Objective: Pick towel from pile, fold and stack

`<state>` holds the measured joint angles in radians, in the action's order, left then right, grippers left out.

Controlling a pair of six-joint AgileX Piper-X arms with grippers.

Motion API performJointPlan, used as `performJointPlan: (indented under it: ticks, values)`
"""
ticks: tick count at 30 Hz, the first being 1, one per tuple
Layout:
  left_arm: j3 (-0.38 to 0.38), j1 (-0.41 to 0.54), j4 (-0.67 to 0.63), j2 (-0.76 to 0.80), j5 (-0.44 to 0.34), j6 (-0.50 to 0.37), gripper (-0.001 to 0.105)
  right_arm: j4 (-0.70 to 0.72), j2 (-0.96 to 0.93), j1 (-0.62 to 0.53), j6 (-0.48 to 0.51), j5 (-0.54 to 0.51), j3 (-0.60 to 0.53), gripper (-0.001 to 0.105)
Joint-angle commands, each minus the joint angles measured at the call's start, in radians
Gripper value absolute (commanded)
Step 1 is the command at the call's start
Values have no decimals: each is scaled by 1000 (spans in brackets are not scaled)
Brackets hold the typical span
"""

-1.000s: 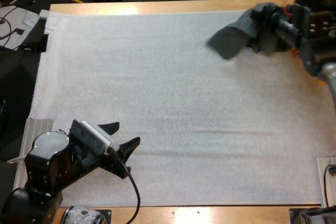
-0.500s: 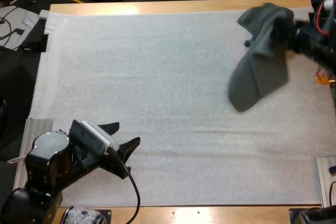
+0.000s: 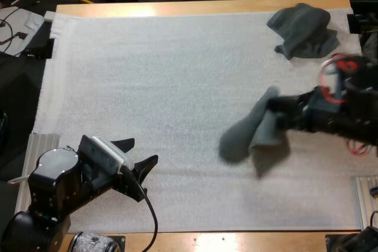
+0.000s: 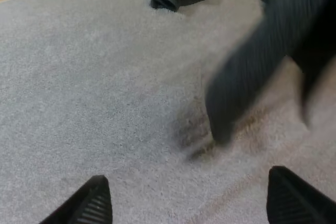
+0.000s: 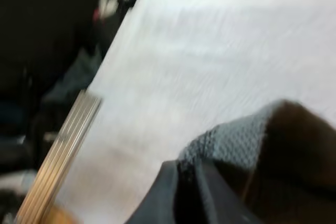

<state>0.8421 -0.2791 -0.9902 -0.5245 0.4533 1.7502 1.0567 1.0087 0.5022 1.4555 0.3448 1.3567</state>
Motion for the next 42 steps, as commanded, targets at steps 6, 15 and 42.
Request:
performJointPlan:
  ticks: [6,15,42]
  values:
    - [5,-2,2,-2,5,8,60,-25,69,222,-46,-87,-22,1]
    - [5,-5,-4,1,7,8,60,-211,314,326,-38,-242,-61,1]
    - [6,-6,-15,-3,11,9,60,-255,442,155,-4,-354,7,71]
